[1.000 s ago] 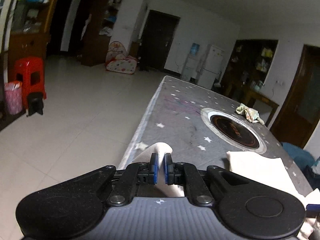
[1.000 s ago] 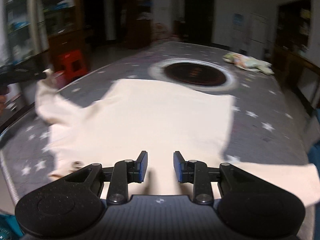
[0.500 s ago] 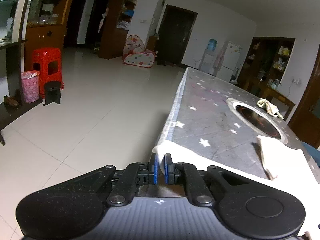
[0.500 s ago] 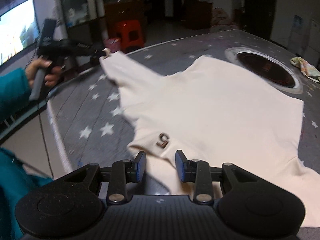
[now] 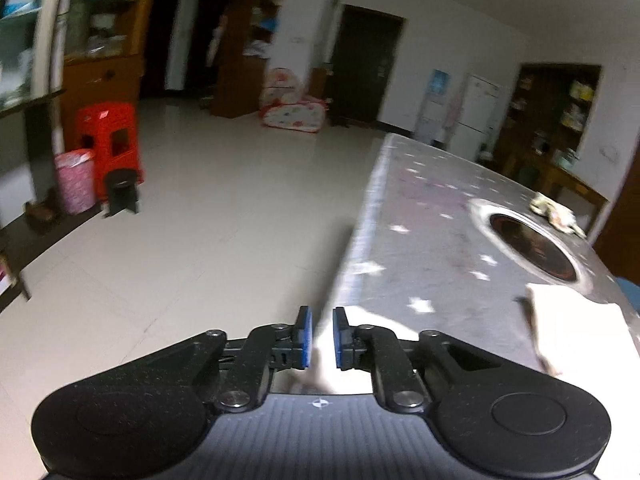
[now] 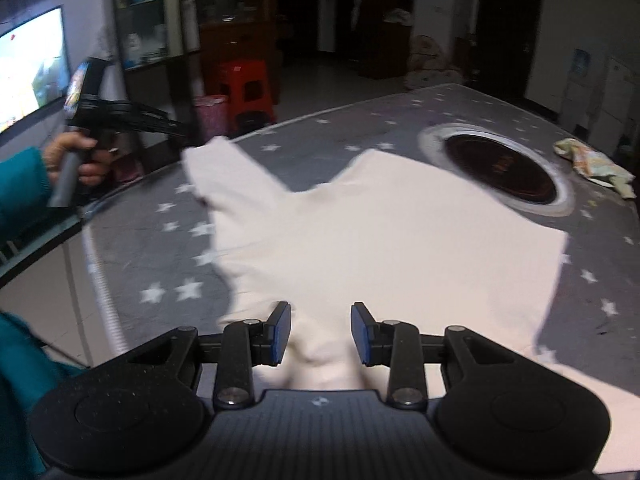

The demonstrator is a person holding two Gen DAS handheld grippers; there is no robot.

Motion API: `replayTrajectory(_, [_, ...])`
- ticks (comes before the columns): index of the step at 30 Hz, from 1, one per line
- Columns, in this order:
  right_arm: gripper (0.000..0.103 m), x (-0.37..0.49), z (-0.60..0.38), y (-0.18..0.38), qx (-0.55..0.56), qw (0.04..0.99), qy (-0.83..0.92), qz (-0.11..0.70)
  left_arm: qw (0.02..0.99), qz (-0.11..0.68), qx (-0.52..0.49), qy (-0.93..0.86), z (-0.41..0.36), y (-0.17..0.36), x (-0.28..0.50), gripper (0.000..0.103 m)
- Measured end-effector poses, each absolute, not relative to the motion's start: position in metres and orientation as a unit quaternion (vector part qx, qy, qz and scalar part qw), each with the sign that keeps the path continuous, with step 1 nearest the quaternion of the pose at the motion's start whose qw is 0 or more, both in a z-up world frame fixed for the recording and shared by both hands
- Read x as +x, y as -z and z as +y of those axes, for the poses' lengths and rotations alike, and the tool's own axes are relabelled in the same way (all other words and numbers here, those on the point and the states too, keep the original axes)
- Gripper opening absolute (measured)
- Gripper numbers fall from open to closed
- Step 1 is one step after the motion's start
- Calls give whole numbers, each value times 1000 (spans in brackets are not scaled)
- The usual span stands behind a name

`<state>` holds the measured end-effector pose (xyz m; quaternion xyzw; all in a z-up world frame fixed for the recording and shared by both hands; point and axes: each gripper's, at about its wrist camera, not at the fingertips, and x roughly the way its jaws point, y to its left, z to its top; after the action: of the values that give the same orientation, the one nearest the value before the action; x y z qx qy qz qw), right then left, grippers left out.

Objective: Fold clothes

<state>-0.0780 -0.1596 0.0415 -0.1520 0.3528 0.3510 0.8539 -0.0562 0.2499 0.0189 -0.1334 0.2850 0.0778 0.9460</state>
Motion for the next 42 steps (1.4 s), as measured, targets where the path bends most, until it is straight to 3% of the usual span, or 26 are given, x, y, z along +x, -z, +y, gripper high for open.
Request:
replayTrajectory(6, [33,-33,-184,-52,-108,875,-299,364,946,304,-113,17,194,-34,-20,25])
replayTrajectory(12, [34,18,-207,-55,-70,899,-235,364,944,314,-76,71,134,-39,33,45])
replayTrajectory(20, [34,70,-228,-39,-21,906,-196,374,934,345,-46,77,87,-14,107,48])
replayTrajectory(25, [34,81,-223,-25,-29,902,-207,377,932,350,-34,84,72,0,125,45])
replayTrajectory(26, [35,82,-222,-23,-31,901,-209,379,932,349,-31,89,70,2,126,41])
replayTrajectory(27, [35,83,-222,-21,-32,900,-210,380,932,348,-29,95,67,3,127,30])
replayTrajectory(28, [35,83,-221,-19,-33,900,-211,381,932,348,-30,101,67,3,127,28])
replayTrajectory(33, [36,83,-219,-15,-28,896,-219,385,935,336,-44,107,66,1,122,39])
replayTrajectory(39, [37,83,-215,-9,-25,894,-221,390,933,342,-42,105,64,4,124,36])
replayTrajectory(41, [37,83,-214,-7,-24,892,-222,394,933,344,-40,104,63,6,124,28])
replayTrajectory(42, [37,83,-213,-6,-24,891,-222,395,933,343,-39,104,62,7,124,15])
